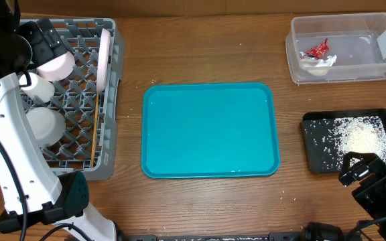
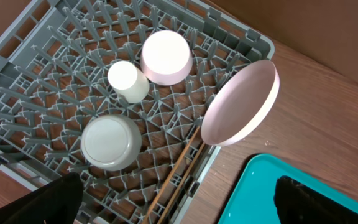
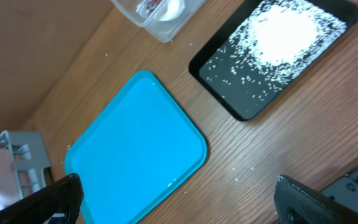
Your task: Sort waste into correct bins and load items into the dishwasher
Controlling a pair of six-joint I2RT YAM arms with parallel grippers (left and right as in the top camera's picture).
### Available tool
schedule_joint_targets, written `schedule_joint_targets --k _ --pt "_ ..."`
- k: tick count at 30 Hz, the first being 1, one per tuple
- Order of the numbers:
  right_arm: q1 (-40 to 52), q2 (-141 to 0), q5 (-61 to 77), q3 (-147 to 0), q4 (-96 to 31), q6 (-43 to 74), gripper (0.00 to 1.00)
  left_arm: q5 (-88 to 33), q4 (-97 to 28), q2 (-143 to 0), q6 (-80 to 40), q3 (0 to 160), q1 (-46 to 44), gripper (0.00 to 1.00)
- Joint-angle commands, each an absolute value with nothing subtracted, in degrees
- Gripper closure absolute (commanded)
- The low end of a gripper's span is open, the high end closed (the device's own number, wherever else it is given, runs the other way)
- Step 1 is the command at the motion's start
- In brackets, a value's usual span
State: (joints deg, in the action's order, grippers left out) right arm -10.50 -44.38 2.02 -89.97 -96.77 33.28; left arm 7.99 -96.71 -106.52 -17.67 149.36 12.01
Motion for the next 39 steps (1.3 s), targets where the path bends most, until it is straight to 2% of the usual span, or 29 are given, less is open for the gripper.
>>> schedule_joint_targets --k 1,5,9,14,19,26,34,39 --pt "-10.57 -44.40 -1.85 -89.25 -97.03 32.51 0.00 8.29 -96.79 -106.50 -18.02 150.19 11.99 0.00" --pt "-10.57 -43.92 -1.74 -85.95 -96.20 31.05 0.00 8.29 -96.79 -106.50 -18.02 150.19 11.99 0.00" --pt "-9.85 -38.28 2.20 -77.30 -86.98 31.05 0.00 8.29 -96.79 -106.50 -18.02 150.19 11.99 0.00" --pt "-5.89 -26.92 7.09 -58.70 -70.35 31.05 0.00 8.29 -96.79 -106.50 -18.02 150.19 11.99 0.00" --pt "-1.76 -16.19 13.26 -38.13 -47.83 31.03 0.00 8.29 -96.79 -106.50 -18.02 150.19 11.99 0.00" --pt "0.34 -7.62 18.39 -15.66 -19.42 31.07 0.00 8.29 -96.79 -106.50 -18.02 150.19 11.99 0.00" --pt "0.30 -1.98 18.15 -1.52 1.65 26.72 0.00 8.29 -96.79 -106.50 -18.02 150.19 11.99 0.00" --pt "0.10 -0.12 16.62 -0.47 4.25 18.90 0.00 8.29 -96.79 -106.50 -18.02 150.19 11.99 0.00"
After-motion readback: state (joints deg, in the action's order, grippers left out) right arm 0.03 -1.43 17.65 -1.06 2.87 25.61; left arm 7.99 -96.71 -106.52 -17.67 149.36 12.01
